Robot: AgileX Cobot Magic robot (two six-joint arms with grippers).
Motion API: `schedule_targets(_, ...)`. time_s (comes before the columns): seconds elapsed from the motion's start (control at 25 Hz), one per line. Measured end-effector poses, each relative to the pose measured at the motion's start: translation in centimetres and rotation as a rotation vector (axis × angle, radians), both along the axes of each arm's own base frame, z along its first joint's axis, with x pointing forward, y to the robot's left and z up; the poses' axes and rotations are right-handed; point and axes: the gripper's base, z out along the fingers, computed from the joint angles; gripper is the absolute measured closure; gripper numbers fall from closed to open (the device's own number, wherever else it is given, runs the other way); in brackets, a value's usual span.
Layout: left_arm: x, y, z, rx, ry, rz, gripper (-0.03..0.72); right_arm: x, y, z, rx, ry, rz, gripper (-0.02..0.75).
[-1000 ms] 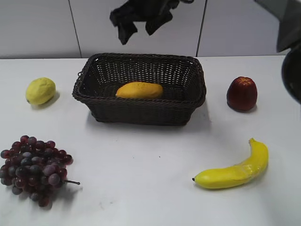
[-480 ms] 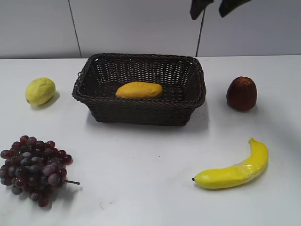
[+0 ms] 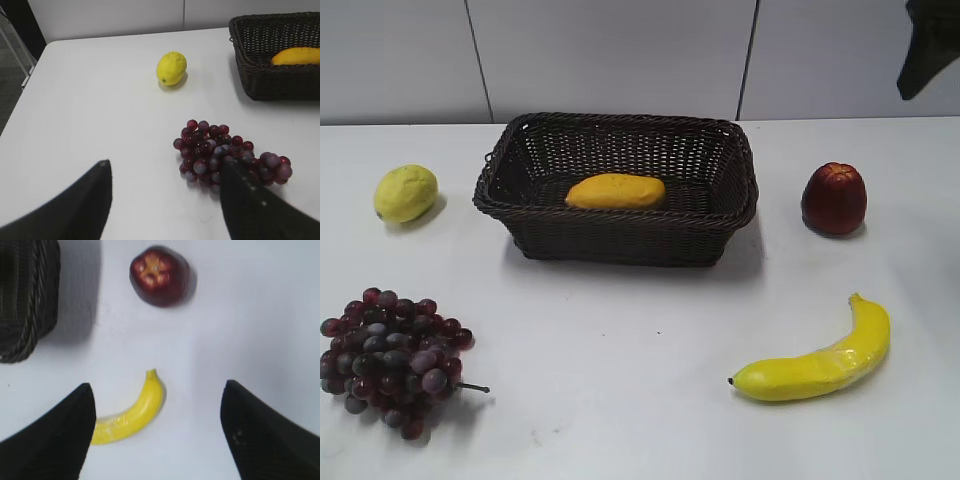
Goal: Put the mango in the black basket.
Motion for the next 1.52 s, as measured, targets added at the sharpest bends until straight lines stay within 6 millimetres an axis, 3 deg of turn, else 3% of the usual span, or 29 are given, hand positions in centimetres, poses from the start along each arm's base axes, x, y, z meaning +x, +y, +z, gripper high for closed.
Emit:
schedule_targets(0.32, 0.0, 0.0, 0.0, 0.0, 0.0, 0.0, 0.169, -9.6, -0.9, -0.6, 0.004, -0.05, -0.031, 0.145)
schedule_targets(0.56, 0.0, 0.0, 0.0, 0.0, 0.0, 0.0, 0.169, -15.8, -1.6, -3.7, -0.024, -0.037, -0.044, 0.145)
schedule_targets(0.84, 0.0, 0.0, 0.0, 0.0, 0.0, 0.0, 0.169, -22.2, -2.1, -5.9, -0.017, -0.11, -0.06, 0.145)
schedule_targets(1.12, 0.0, 0.0, 0.0, 0.0, 0.0, 0.0, 0.169, -27.0, -2.6, -6.9, -0.017, -0.229, -0.059, 0.145)
schedule_targets(1.52, 0.0, 0.0, 0.0, 0.0, 0.0, 0.0, 0.169, -30.8, -2.9, -5.4, 0.01, -0.489, -0.063, 0.145)
